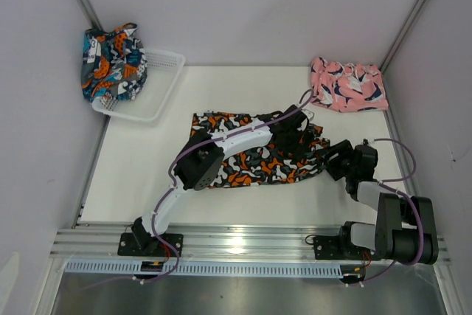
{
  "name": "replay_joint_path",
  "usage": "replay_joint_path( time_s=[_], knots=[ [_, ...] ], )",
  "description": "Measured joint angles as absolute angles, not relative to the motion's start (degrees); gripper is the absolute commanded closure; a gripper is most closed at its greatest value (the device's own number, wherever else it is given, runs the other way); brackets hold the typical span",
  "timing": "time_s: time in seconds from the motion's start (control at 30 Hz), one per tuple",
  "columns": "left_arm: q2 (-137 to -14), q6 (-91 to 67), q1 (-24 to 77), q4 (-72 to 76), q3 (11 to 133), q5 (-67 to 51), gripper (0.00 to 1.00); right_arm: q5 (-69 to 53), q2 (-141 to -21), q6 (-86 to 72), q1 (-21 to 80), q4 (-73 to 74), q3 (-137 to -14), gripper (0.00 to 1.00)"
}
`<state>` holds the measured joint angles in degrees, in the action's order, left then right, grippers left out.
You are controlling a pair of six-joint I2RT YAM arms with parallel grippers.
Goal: Fold and stack the shorts
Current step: Fold the shorts
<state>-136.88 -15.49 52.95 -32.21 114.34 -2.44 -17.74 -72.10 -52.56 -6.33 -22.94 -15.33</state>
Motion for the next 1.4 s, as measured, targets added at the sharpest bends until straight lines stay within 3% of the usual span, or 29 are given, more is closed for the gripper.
replay_joint_path(
  time_s=[0.17,0.33,0.4,0.47,0.53,0.8,0.9,0.93,1.03,1.13,1.2,1.4],
  knots=[
    [-136.9,-14.5,52.9,-32.0,114.3,-3.2,0.03,-14.9,-72.0,-49.3,-6.4,-18.9,-16.9,0.51],
    [-136.9,-13.4,52.9,-31.8,114.2,-3.6,0.02,-14.2,-74.7,-47.6,-6.3,-17.7,-19.2,0.58],
    [-136.9,-13.0,52.9,-31.5,114.1,-3.7,0.02,-13.9,-75.5,-46.8,-5.7,-17.3,-19.9,0.53],
    [-136.9,-12.8,52.9,-31.2,114.0,-3.9,0.02,-13.4,-75.6,-46.2,-4.7,-16.6,-20.6,0.3],
    [-136.9,-12.4,52.9,-30.7,113.9,-4.8,0.02,-13.6,-76.4,-45.4,-3.7,-16.5,-22.3,0.2],
    [-136.7,-9.8,53.0,-29.2,113.0,-6.0,0.01,-21.2,-84.4,-44.7,-7.7,-20.1,-27.3,0.18],
    [-136.7,-8.5,53.0,-29.2,112.9,-6.0,0.01,-22.7,-85.9,-44.0,-8.1,-19.3,-28.8,0.33],
    [-136.6,-7.9,53.0,-29.1,112.8,-6.1,0.01,-22.8,-86.2,-43.6,-8.1,-18.6,-29.0,0.49],
    [-136.2,-6.5,52.8,-28.7,111.9,-6.5,0.01,-23.3,-86.6,-42.7,-8.3,-16.6,-28.9,0.69],
    [-135.9,-5.5,52.7,-28.4,111.4,-6.9,0.01,-23.4,-86.8,-42.1,-8.3,-15.6,-28.9,0.76],
    [-135.2,-5.4,52.6,-28.0,110.3,-7.3,0.01,-23.2,-86.5,-41.8,-7.9,-15.6,-28.7,0.98],
    [-133.5,-6.3,51.0,-29.2,108.6,-9.6,0.01,-16.4,-80.1,-39.4,-2.5,-10.0,-28.8,1.0]
  ],
)
